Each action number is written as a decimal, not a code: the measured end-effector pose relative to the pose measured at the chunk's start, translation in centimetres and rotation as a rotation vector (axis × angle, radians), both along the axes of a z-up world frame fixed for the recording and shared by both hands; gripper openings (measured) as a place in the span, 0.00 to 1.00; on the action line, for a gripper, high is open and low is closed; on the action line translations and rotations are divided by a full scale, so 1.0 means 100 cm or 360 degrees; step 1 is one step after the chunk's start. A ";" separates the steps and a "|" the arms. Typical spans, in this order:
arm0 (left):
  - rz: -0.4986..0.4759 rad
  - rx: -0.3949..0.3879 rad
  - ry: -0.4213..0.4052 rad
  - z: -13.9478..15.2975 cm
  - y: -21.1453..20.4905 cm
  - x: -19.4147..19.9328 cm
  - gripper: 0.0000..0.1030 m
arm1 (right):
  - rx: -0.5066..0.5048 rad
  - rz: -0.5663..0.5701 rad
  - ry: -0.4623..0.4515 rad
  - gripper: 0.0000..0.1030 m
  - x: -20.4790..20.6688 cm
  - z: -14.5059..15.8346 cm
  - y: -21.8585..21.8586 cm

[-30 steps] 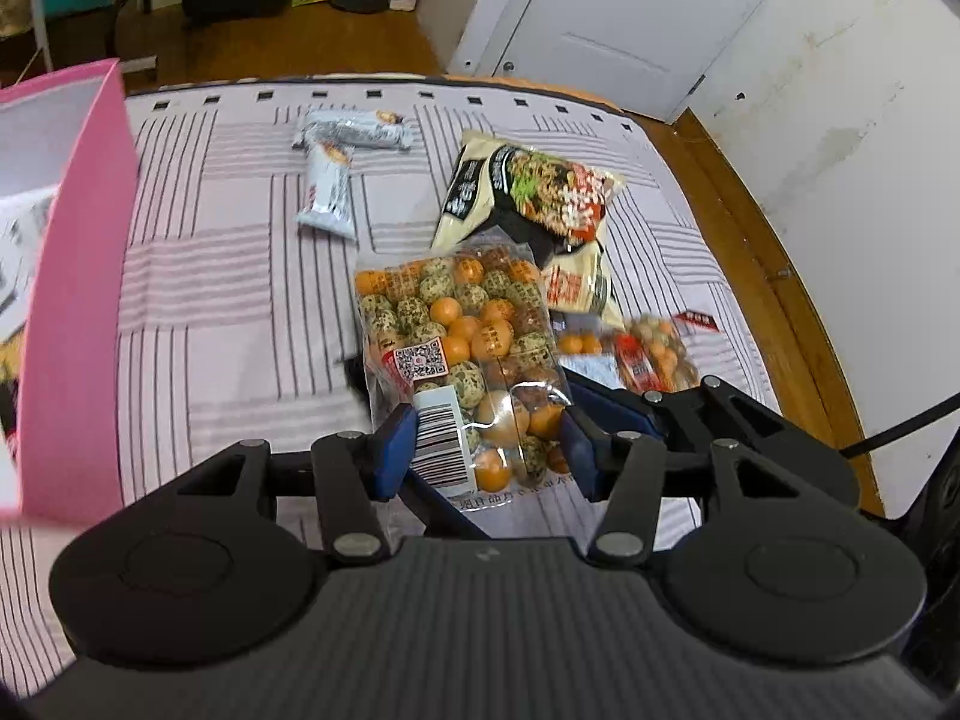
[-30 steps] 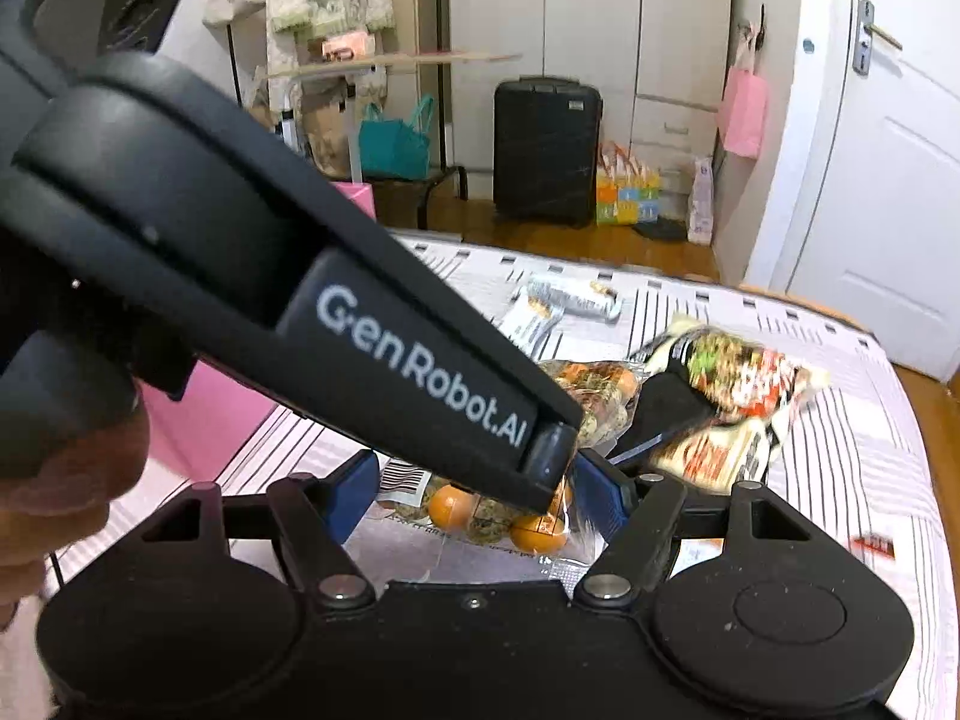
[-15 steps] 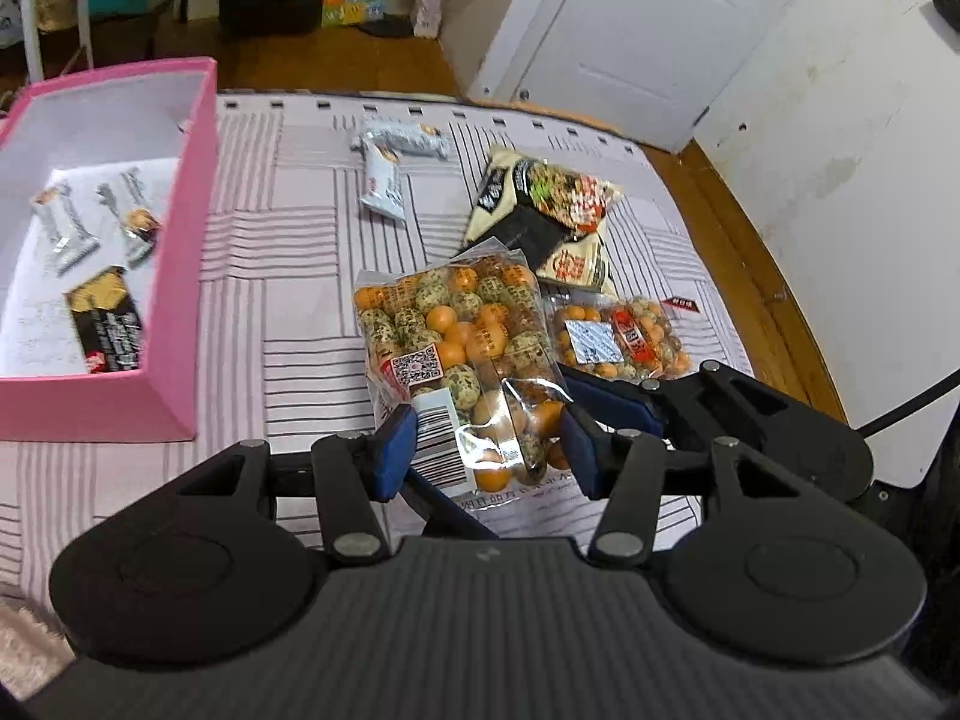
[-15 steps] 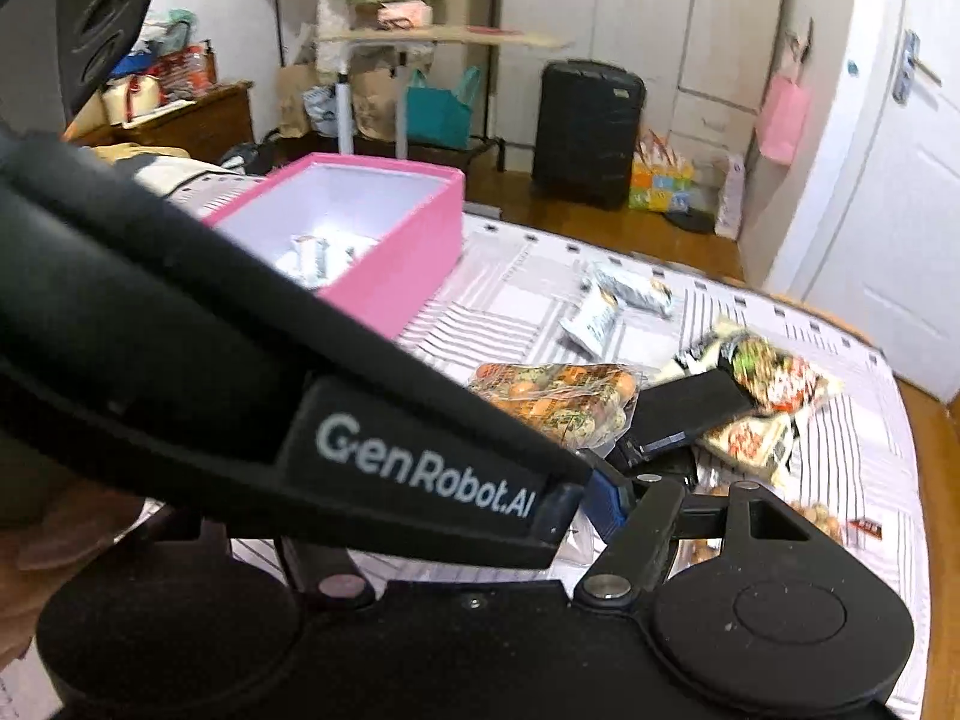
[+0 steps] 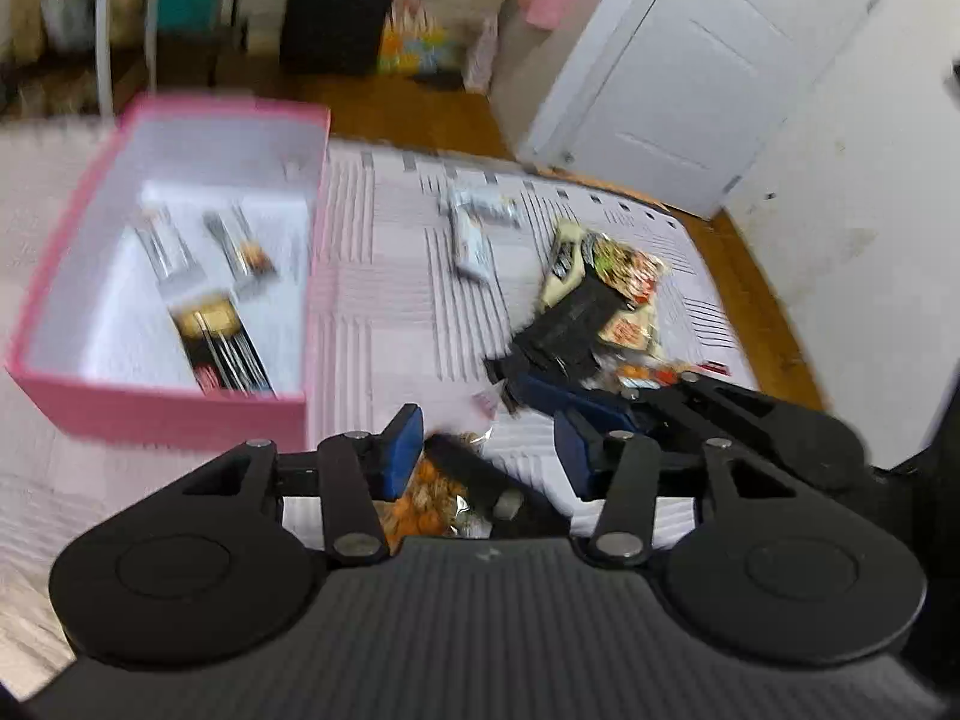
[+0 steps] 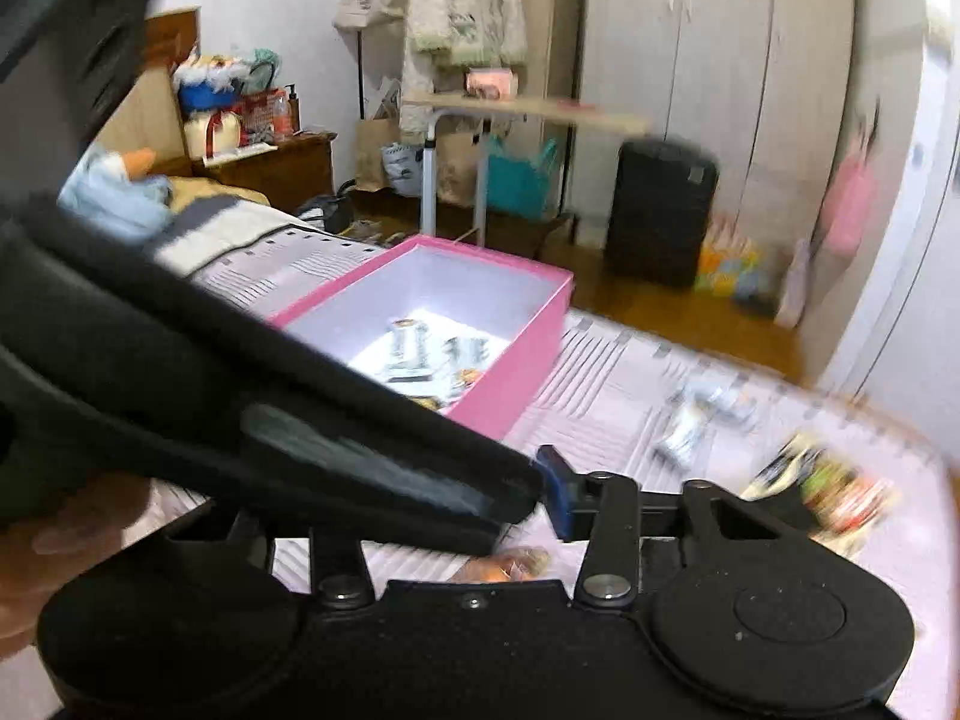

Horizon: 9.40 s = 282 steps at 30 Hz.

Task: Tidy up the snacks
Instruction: 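Lift and carry the peanut bag with the left gripper toward the pink box, then lower the peanut bag into the pink box and open the left gripper, then grasp the black packet on the bed with the right gripper, then carry the black packet with the right gripper over the pink box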

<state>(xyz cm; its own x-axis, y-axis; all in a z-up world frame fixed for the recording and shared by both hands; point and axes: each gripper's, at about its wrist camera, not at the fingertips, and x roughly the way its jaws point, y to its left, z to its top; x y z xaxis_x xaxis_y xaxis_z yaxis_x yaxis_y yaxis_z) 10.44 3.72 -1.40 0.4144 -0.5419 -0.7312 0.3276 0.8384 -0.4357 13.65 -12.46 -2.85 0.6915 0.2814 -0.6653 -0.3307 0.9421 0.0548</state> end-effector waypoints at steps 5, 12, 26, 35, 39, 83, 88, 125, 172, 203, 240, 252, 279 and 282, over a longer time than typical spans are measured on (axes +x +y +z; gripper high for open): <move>-0.0060 0.0051 0.0081 -0.026 0.001 0.004 0.46 | 0.0128 0.0019 0.0257 0.50 0.001 -0.031 -0.010; -0.0143 0.0211 0.0110 -0.057 -0.012 -0.002 0.47 | 0.0116 -0.0077 0.0439 0.62 -0.022 -0.069 -0.016; -0.0213 0.0401 0.0402 -0.122 -0.016 0.002 0.56 | 0.0197 -0.0127 0.0996 0.80 -0.038 -0.147 0.003; -0.0249 0.0337 0.0680 -0.163 -0.022 -0.003 0.55 | 0.0142 -0.0145 0.0877 1.00 -0.046 -0.160 0.031; -0.0253 0.0342 0.0656 -0.163 -0.024 -0.007 0.54 | 0.0057 -0.0220 0.0697 1.00 -0.057 -0.165 0.050; -0.0059 0.0135 0.0021 -0.010 0.025 -0.047 0.51 | -0.0136 0.0042 0.0051 0.76 -0.110 -0.021 0.084; 0.0024 0.0057 -0.0097 0.010 0.056 -0.030 0.51 | -0.0154 0.0166 -0.0107 0.76 -0.083 -0.016 0.089; 0.0332 0.0262 0.0010 -0.065 0.132 0.142 0.52 | 0.0094 0.0124 0.0226 0.75 0.086 -0.074 0.167; -0.0495 0.0327 -0.0322 -0.055 -0.147 0.066 0.73 | 0.0342 -0.0599 0.0434 0.78 0.043 -0.056 -0.161; -0.0639 0.0339 -0.0235 -0.148 -0.209 0.102 0.58 | 0.0654 -0.0824 0.0619 0.50 0.078 -0.154 -0.185; -0.0534 0.0484 -0.0159 -0.066 -0.129 -0.012 0.57 | 0.0553 -0.0377 0.0479 0.40 -0.033 -0.071 -0.103; -0.0399 0.0477 -0.0229 -0.031 -0.074 -0.033 0.57 | 0.0528 -0.0156 0.0424 0.40 -0.041 -0.035 -0.055; 0.0139 0.0426 -0.0148 -0.045 0.049 0.078 0.57 | 0.0635 0.0146 0.0305 0.41 0.081 -0.058 0.053; 0.0122 0.0466 -0.0083 -0.058 0.050 0.089 0.57 | 0.0674 0.0125 0.0356 0.41 0.089 -0.074 0.058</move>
<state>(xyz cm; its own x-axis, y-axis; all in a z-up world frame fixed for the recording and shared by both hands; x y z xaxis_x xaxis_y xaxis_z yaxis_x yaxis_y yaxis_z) 19.31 8.74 -7.22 0.4872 -0.2767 -0.8283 0.2739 0.9490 -0.1559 22.59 -6.71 -10.21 0.5105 0.6052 -0.6108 -0.3360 0.7943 0.5062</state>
